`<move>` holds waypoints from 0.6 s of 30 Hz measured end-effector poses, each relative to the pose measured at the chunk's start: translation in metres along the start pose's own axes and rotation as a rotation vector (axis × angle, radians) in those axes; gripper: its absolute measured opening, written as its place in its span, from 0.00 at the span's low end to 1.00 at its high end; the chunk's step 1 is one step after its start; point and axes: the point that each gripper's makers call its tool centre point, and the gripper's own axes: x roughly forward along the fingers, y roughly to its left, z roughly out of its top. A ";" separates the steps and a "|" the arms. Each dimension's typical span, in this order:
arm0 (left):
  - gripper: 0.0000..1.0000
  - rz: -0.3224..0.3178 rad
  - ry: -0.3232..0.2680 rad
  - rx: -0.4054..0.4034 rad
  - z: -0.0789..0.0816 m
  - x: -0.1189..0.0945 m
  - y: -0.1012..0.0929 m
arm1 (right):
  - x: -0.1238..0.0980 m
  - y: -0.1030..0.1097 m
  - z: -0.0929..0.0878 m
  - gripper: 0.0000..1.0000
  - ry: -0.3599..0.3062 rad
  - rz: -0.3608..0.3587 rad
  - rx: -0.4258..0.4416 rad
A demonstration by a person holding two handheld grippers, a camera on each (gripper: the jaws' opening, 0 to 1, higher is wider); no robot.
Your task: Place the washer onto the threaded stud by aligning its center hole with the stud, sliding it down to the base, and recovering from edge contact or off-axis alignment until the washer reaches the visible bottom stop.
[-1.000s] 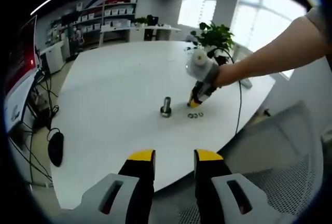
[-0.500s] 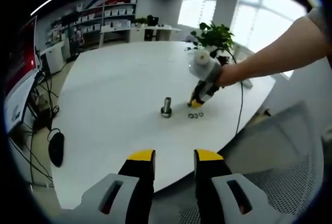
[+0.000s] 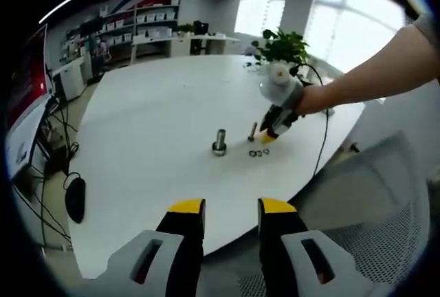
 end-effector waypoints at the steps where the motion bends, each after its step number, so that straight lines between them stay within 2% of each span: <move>1: 0.28 0.000 -0.001 0.000 0.000 0.000 0.000 | -0.001 0.001 -0.002 0.29 -0.001 0.002 0.001; 12: 0.29 0.007 0.013 0.019 -0.002 0.000 0.000 | -0.007 0.013 -0.022 0.32 -0.003 0.017 -0.024; 18: 0.29 0.014 0.016 0.030 -0.003 0.000 0.000 | -0.008 0.024 -0.025 0.33 -0.010 0.037 -0.050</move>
